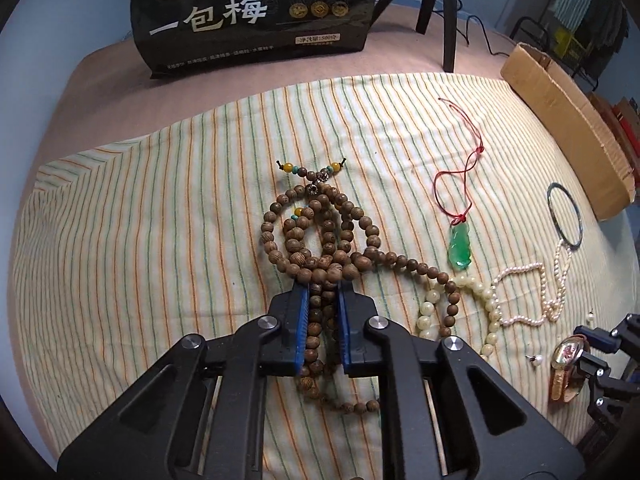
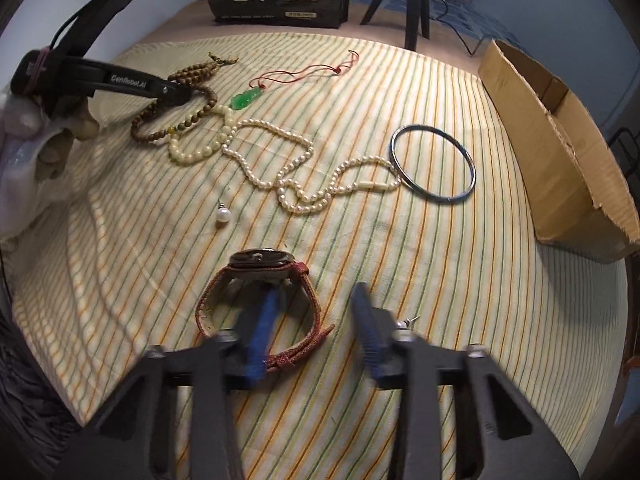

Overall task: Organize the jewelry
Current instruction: 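Close the left tool on the mala while the right tool grips the watch strap, then carry the mala and watch in both tools over the cardboard box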

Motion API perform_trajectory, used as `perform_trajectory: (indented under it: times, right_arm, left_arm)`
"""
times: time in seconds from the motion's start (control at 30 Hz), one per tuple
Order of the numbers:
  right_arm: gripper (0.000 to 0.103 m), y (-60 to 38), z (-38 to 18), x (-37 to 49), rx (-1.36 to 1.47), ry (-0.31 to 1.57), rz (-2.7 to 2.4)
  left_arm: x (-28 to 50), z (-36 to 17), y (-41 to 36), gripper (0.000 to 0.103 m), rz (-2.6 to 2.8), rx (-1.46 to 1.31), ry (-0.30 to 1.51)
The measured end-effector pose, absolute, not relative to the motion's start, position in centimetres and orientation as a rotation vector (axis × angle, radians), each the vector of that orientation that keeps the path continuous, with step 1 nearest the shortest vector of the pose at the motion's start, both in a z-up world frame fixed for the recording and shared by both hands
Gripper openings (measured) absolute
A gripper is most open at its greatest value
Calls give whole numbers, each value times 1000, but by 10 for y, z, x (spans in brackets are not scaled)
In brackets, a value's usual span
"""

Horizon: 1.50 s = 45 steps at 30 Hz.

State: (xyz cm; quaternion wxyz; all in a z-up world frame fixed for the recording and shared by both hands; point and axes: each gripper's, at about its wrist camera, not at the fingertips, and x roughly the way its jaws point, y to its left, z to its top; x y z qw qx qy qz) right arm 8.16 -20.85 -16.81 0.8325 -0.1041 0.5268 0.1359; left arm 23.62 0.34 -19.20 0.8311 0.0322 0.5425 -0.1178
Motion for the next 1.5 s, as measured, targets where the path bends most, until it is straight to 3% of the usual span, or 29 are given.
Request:
perform_trajectory:
  times: [0.2, 0.27, 1.07, 1.5]
  right_arm:
    - [9, -212, -155, 78, -181, 1097, 309]
    - [8, -214, -149, 77, -169, 1078, 304]
    - [8, -246, -81, 70, -90, 876, 228]
    - [8, -283, -43, 84, -44, 783, 140]
  left_arm:
    - [231, -170, 19, 9, -251, 19, 1114]
    - [231, -160, 26, 4, -254, 4, 1093]
    - [180, -21, 41, 4, -307, -118, 796]
    - [176, 55, 4, 4, -365, -81, 676]
